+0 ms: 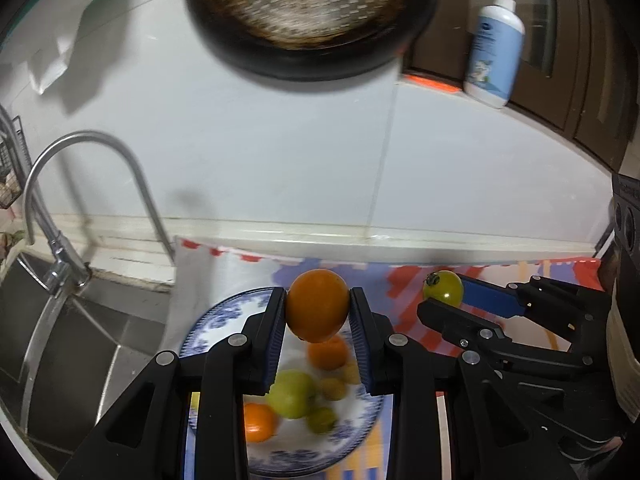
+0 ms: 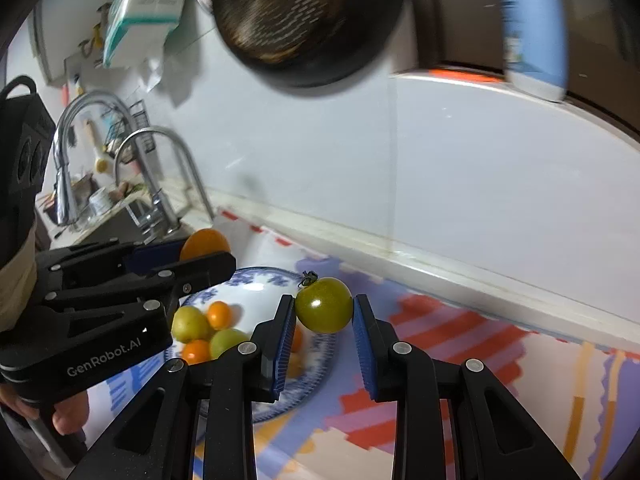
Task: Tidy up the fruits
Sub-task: 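Carry the orange with the left tool while the right tool carries the green tomato over the plate, then open the right tool onto the plate while the left tool releases the orange there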
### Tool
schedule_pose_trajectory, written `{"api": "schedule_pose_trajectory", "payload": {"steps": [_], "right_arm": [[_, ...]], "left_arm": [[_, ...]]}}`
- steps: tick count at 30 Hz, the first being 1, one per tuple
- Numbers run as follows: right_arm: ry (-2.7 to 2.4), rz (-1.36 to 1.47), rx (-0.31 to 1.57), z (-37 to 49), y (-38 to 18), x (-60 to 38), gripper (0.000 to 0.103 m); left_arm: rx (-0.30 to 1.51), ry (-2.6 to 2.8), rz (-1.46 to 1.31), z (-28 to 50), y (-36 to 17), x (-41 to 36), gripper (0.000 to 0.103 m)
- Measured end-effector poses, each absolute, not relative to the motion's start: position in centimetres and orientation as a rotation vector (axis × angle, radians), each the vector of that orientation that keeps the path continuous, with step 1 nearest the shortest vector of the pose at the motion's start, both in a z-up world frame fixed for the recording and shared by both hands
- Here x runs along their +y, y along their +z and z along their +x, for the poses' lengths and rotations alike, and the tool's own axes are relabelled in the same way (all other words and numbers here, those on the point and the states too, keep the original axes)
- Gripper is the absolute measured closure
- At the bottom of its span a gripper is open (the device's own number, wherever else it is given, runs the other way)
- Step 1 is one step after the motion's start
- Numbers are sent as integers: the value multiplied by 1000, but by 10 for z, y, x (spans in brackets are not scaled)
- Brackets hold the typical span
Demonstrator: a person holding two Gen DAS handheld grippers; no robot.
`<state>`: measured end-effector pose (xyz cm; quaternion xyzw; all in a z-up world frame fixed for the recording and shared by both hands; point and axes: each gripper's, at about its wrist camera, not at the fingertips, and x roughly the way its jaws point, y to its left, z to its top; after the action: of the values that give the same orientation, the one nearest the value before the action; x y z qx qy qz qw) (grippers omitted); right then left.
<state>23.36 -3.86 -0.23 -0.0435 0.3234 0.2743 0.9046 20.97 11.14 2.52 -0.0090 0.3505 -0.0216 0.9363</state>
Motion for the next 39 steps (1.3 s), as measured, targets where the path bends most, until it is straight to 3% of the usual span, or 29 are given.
{"api": "schedule_pose_trajectory", "payload": {"steps": [15,29,33,36,39], "right_arm": [[701,-203,802,281,-63,50,73],[729,-244,880,306,-99,67,72],[707,-239,863,303,-96,62,58],[687,-232,855,299,-92,55,57],[647,-210,823,289,-83,43,57]], "left_arm": [[851,-8,-35,246,-41,184,72],[925,-24,-50,273,-76,189,72],[922,-12,-44,271,-74,187,67],[895,13,-27,260,-65,183,67],[850,37,-3,243,-53,175,60]]}}
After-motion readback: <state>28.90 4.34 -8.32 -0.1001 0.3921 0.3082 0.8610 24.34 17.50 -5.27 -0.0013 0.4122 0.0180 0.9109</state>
